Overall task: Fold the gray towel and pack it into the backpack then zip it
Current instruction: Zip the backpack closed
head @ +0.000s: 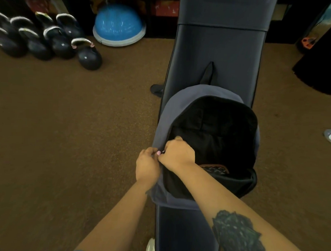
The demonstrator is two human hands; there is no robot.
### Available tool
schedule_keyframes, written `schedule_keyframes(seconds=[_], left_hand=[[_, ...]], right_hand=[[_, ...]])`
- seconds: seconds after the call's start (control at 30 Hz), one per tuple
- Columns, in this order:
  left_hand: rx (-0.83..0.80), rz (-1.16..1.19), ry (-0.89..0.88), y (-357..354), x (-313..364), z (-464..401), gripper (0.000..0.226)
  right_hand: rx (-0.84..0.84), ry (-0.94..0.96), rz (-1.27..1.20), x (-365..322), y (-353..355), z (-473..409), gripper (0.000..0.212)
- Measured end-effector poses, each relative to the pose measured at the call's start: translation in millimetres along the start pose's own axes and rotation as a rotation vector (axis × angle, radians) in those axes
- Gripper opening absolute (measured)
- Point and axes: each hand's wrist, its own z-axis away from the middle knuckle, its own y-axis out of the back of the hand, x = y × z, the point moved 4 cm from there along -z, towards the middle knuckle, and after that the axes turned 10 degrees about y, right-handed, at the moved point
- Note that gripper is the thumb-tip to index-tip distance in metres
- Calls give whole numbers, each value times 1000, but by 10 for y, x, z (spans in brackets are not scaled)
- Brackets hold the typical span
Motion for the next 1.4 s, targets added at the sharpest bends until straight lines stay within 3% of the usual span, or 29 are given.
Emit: schedule_keyframes(seconds=[0.17,0.53,0.67,0.8,1.0,1.17,1.33,1.4], left_hand=[[-43,117,58,-12,-63,8,19],[-48,62,19,40,-22,48,19],[-72,42,15,69,-16,40,16],[-127,76,-6,41,-55,103,19],[138,21,-71,80,-120,231,18],[22,165,43,30,-165,164,6],[38,131,113,43,-182,72,12],[21,252,228,13,-201,60,17]], right_hand=[[15,-25,69,-58,-42,-32,46],[55,-80,15,10,-17,-24,47],[43,-142,-78,49,-20,-25,46],[-42,-211,-285,134,-47,-63,28],[-186,-224,-356,184,-94,-149,29],[-241,-246,-323,230,-106,-213,33],[-303,-200,-300,236,-143,-213,32],[-286,-213,-331,233,-126,-194,33]])
